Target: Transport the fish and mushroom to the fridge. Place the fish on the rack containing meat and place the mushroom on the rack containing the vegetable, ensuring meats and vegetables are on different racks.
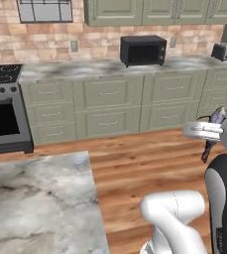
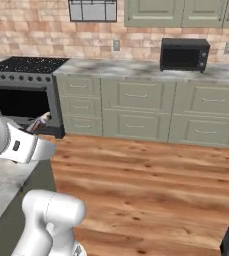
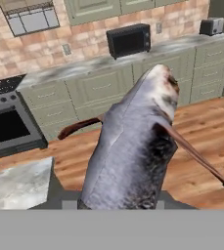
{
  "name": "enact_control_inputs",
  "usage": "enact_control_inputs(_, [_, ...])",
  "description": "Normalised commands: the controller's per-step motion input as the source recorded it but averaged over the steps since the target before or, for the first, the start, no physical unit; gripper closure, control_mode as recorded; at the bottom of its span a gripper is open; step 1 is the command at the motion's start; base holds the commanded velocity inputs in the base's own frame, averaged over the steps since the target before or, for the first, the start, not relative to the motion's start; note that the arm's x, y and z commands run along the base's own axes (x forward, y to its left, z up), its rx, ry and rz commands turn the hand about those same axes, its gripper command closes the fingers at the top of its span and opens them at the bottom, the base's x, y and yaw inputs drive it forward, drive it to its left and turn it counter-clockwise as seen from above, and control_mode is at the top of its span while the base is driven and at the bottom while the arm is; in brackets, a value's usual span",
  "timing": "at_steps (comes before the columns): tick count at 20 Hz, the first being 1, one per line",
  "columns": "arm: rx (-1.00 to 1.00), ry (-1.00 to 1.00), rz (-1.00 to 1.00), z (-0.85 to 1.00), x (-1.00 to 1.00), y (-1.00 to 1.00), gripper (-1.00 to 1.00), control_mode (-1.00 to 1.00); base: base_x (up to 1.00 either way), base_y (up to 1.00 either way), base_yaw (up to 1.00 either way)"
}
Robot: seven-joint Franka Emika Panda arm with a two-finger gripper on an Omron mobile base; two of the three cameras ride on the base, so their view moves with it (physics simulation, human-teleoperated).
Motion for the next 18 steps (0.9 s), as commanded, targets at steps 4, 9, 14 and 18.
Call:
enact_control_inputs(4, [0.00, 0.00, 0.00, 0.00, 0.00, 0.00, 1.00, 1.00, 1.00, -0.17, -0.11])
enact_control_inputs(9, [0.00, 0.00, 0.00, 0.00, 0.00, 0.00, 1.00, 1.00, 0.94, -0.42, -0.08])
enact_control_inputs(14, [0.00, 0.00, 0.00, 0.00, 0.00, 0.00, 1.00, 1.00, 0.31, -0.19, -0.66])
enact_control_inputs(18, [0.00, 0.00, 0.00, 0.00, 0.00, 0.00, 1.00, 1.00, 0.00, -0.18, -0.95])
